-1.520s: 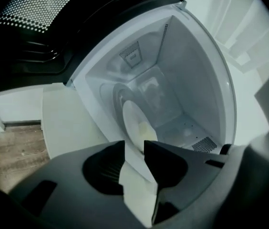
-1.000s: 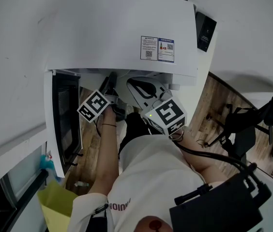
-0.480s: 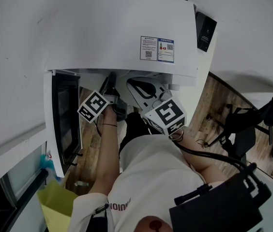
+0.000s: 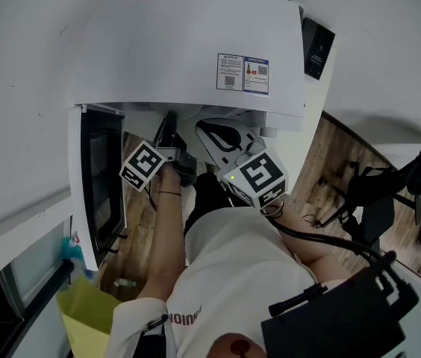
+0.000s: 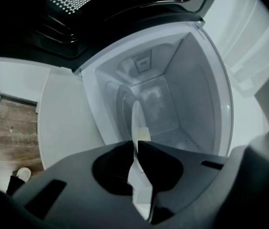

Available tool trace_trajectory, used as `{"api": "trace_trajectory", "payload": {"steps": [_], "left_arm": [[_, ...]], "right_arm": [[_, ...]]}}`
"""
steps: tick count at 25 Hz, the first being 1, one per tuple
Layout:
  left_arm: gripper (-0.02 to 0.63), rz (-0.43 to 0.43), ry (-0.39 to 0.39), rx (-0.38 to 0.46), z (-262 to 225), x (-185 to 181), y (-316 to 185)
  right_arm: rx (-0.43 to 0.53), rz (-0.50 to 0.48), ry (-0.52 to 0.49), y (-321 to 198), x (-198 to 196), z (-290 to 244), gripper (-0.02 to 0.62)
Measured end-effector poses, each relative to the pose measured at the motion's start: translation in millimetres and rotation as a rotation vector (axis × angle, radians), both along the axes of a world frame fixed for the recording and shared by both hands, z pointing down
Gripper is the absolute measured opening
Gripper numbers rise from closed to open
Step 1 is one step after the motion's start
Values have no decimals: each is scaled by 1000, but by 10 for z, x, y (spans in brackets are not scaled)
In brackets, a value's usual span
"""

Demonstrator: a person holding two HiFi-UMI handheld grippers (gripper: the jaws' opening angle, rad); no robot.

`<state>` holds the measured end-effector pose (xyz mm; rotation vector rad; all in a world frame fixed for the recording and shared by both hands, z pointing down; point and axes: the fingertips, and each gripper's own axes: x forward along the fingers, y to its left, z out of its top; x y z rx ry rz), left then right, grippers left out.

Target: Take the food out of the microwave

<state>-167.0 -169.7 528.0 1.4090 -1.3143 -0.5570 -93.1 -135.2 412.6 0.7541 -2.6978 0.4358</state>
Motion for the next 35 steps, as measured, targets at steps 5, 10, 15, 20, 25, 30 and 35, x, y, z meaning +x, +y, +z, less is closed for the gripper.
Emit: {"api": "trace_trajectory", "payload": {"steps": [5, 10, 15, 20, 25, 30, 35], "left_arm": [[28, -18, 37, 23, -59, -2, -17], [26, -37, 70, 25, -50, -4, 21], [26, -51, 97, 27, -43, -8, 70], [26, -52, 88, 33, -53, -12, 108], [26, -60, 112, 43, -62, -19, 153], [26, -67, 114, 51, -94, -34, 192], [26, -80, 125, 60, -139, -54, 248]], "right_arm": [[5, -4, -1, 8, 3, -9, 21], [7, -8, 0, 21, 7, -13, 21], [11, -16, -5, 36, -10, -21, 21], [13, -24, -6, 51, -19, -23, 21], [16, -35, -8, 70, -31, -29, 21], [24, -47, -13, 83, -43, -60, 21], [28, -60, -19, 109, -58, -90, 21]]}}
